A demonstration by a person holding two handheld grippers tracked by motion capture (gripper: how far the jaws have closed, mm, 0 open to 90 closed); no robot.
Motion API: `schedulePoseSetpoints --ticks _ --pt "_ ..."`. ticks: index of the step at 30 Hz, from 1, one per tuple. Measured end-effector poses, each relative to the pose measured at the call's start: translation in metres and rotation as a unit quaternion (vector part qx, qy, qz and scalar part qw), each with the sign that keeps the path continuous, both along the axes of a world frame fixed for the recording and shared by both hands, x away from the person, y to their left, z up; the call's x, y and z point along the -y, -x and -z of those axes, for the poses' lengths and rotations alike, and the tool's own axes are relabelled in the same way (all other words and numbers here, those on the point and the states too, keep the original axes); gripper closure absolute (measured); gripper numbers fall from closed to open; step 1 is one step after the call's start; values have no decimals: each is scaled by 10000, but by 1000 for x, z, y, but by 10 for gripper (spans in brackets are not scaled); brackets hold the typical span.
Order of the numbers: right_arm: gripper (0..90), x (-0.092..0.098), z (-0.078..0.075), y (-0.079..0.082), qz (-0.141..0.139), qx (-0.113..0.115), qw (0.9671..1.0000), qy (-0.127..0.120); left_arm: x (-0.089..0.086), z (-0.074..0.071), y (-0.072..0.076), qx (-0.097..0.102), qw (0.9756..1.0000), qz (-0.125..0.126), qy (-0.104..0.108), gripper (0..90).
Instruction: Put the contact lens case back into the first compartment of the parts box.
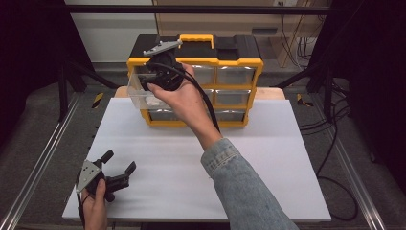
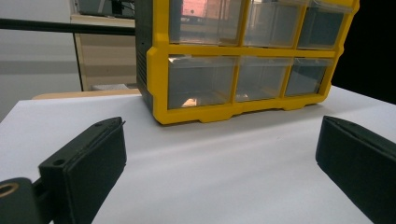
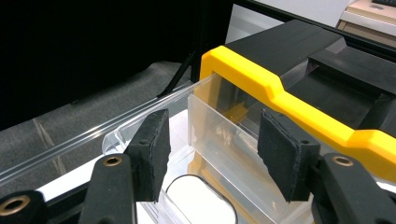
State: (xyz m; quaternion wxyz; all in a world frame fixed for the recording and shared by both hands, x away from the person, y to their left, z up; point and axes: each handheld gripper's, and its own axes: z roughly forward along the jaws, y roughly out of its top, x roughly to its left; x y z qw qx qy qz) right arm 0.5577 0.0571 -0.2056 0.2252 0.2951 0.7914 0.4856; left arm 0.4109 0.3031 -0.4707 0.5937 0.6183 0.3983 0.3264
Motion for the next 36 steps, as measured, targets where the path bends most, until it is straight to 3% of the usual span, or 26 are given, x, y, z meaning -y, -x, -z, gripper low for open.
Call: schedulePoseSetpoints --ticks 11,20,26,31,36 --pt "406 4 -2 3 -5 88 9999 -56 0 0 0 5 10000 0 0 14" --pt "240 8 -2 3 -14 202 9996 -185 -1 0 0 1 10000 -19 -14 14" --pt "84 16 -3 0 150 324 9984 -432 -2 0 0 3 10000 -47 22 14" --pt "57 26 -4 0 148 390 9964 -736 -1 0 -1 1 10000 -32 27 14" --pt "49 38 -4 1 182 422 9957 -808 -2 0 0 -2 10000 -39 53 13"
